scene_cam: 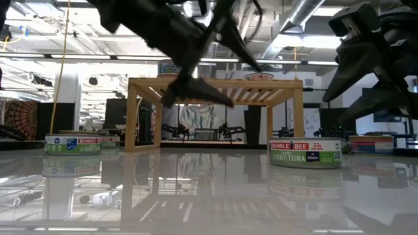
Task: Stack canned seafood by type on shelf
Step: Stack the green tuna can on top of the other green tuna can on the shelf
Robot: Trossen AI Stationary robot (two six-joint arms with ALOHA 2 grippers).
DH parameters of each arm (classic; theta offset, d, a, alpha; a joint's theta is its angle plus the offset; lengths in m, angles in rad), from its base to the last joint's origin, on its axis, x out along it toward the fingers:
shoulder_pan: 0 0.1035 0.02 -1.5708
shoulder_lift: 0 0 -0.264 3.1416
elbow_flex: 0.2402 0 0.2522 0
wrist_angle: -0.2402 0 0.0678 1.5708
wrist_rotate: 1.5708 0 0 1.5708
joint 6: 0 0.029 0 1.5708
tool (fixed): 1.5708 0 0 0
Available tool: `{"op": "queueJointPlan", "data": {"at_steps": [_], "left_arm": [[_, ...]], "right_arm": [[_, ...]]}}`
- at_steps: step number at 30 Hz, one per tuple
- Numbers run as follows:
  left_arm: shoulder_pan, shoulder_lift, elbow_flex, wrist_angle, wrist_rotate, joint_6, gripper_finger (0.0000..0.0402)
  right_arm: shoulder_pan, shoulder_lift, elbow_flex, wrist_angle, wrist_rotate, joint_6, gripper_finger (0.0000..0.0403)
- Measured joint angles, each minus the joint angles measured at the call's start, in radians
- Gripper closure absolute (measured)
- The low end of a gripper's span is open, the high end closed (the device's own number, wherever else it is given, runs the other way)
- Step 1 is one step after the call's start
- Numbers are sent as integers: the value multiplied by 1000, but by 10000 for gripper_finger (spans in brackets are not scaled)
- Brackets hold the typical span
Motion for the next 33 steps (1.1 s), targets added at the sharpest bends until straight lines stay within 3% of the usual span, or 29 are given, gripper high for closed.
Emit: {"op": "queueJointPlan", "data": {"at_steps": [4, 10, 20, 23, 26, 33], "left_arm": [[-13, 93, 60, -5, 23, -30, 103], [-5, 134, 121, -23, 87, -31, 103], [-1, 135, 127, -60, 135, -22, 103], [-1, 120, 126, -154, 162, -27, 103], [-7, 75, 126, -270, 126, -51, 103], [-11, 5, 126, -468, 114, -74, 103]], "right_arm": [[6, 0, 0, 0, 6, 3, 198], [5, 22, 0, 7, 8, 53, 200], [6, 234, 0, 203, -1, 86, 200], [-6, 280, 0, 332, -2, 42, 200], [-33, 334, 20, 428, -4, -15, 200], [-73, 414, 101, 448, -90, -113, 200]]}}
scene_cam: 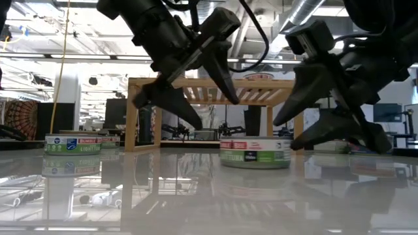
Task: Stack canned seafood by type on shelf
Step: Stack the green tuna can on top of the other green tuna can on the shelf
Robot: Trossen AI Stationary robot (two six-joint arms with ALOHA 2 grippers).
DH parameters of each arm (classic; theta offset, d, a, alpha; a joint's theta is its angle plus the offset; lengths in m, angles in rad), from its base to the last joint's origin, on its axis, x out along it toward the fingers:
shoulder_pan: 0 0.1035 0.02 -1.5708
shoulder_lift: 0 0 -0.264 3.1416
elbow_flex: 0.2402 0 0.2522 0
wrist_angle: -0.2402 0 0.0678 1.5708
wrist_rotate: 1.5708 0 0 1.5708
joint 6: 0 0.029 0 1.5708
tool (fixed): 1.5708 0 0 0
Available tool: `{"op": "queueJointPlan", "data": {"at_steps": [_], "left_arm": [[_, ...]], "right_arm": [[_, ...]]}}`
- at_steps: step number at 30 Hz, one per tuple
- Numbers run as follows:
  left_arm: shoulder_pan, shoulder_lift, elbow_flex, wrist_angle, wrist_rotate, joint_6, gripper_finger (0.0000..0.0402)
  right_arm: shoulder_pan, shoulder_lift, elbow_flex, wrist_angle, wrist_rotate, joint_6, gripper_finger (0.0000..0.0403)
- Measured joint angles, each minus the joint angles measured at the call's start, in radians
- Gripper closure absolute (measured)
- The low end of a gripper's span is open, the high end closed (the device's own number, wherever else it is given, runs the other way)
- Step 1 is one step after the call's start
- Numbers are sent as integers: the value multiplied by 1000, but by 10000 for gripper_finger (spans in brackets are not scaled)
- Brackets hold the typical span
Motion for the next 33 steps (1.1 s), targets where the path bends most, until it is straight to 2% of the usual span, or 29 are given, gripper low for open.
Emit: {"op": "queueJointPlan", "data": {"at_steps": [8, 13, 21, 33], "left_arm": [[-10, 19, -2, 15, 3, -25, 103], [-10, 17, 0, 42, -3, 6, 103], [-10, 17, 0, 60, -3, 8, 103], [-10, 17, 0, 58, -2, 31, 103]], "right_arm": [[-3, 11, 15, -8, -15, -26, 209], [-10, 11, 15, -65, -15, -18, 240], [-29, 11, 15, -51, -15, -25, 284], [-119, 11, 15, -44, -15, -145, 296]]}}
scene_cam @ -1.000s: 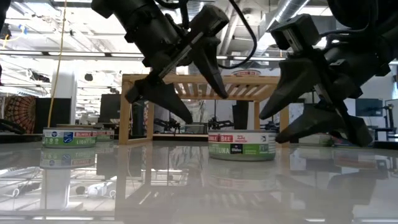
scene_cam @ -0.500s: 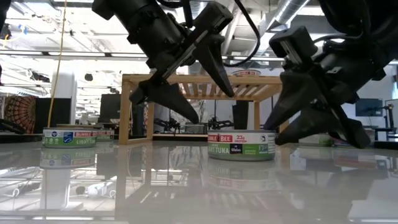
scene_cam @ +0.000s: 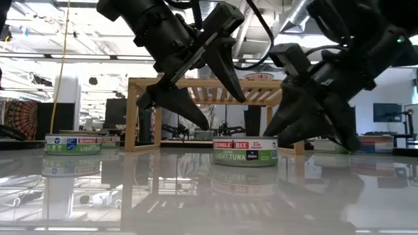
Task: Stack canned seafood by type on shelf
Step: Stack the green tuna can on top of the other green tuna can on the shelf
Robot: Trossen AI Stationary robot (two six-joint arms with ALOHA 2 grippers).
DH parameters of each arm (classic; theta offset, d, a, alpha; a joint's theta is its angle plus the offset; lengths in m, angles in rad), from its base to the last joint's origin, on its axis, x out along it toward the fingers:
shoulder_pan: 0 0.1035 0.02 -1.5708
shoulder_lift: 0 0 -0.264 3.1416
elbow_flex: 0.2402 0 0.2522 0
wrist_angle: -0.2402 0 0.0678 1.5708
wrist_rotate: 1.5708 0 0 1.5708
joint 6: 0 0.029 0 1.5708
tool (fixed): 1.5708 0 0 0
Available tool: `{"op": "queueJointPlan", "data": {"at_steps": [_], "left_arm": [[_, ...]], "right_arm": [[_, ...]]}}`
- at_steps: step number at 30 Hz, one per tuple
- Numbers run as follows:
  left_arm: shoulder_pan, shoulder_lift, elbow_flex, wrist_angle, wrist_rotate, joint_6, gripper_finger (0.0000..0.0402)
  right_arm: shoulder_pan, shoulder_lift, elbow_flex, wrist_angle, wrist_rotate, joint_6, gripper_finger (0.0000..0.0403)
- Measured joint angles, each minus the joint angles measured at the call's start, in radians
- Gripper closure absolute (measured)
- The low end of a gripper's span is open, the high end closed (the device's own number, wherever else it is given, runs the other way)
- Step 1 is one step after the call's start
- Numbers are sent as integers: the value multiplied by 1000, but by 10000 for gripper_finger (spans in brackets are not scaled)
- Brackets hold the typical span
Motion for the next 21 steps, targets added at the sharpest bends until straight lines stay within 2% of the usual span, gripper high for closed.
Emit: {"op": "queueJointPlan", "data": {"at_steps": [5, 10, 16, 21], "left_arm": [[0, 0, 0, 0, 0, 22, 103], [0, 0, 0, -12, 2, 15, 103], [1, 0, 0, -54, 15, 15, 103], [3, 0, 0, -60, 25, 29, 103]], "right_arm": [[-26, -15, 0, 12, 0, -81, 296], [-20, -84, 0, -9, -1, -76, 296], [30, -164, 0, -174, -5, 69, 296], [106, -121, 0, -157, 28, 175, 296]]}}
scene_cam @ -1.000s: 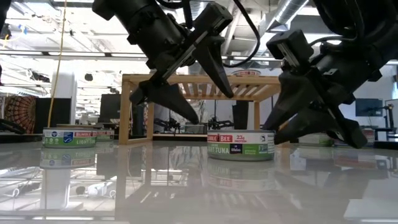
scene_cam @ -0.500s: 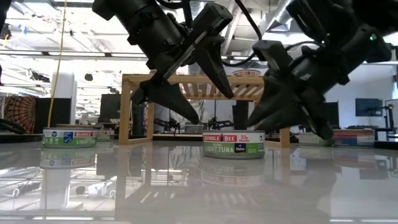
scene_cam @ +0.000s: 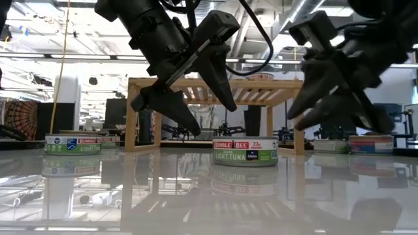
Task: Stack canned seafood by type on shelf
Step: Stack the green tuna can on top of the other green tuna can on the shelf
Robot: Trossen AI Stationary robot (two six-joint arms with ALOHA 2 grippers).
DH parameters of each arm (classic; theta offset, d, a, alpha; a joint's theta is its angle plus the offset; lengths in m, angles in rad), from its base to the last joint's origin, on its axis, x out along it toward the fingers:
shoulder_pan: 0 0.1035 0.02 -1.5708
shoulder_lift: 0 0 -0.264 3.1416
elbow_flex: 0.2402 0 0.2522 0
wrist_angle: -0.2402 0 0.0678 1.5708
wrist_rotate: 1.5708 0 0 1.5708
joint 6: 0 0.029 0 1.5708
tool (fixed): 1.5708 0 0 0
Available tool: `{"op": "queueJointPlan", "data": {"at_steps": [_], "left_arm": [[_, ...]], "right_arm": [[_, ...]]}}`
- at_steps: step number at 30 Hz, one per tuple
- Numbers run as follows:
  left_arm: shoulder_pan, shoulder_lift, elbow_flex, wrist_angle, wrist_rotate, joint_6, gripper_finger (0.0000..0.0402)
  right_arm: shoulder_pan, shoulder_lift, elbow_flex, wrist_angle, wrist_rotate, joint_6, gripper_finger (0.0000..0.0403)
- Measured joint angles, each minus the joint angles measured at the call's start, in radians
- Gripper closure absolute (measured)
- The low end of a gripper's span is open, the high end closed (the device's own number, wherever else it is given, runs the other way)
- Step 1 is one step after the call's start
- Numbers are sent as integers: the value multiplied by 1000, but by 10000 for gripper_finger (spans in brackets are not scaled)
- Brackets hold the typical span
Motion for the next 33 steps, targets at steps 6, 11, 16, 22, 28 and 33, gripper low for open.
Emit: {"op": "queueJointPlan", "data": {"at_steps": [6, 11, 16, 22, 28, 33], "left_arm": [[4, 0, 0, 0, 0, 7, 103], [4, 0, 0, -1, 0, 9, 103], [5, 0, 0, -2, 0, 10, 103], [5, 0, 0, -3, 0, 10, 103], [5, 0, 0, -31, 0, -2, 103], [8, 0, 0, -52, 16, 14, 103]], "right_arm": [[45, 148, 0, 198, 24, 61, 296], [21, 201, 3, 259, -17, 58, 296], [-23, 189, 3, 193, -2, 9, 296], [-77, 173, -1, 132, 77, -79, 296], [-69, 160, -1, 135, 49, -71, 296], [-67, 102, -1, 140, 50, -91, 296]]}}
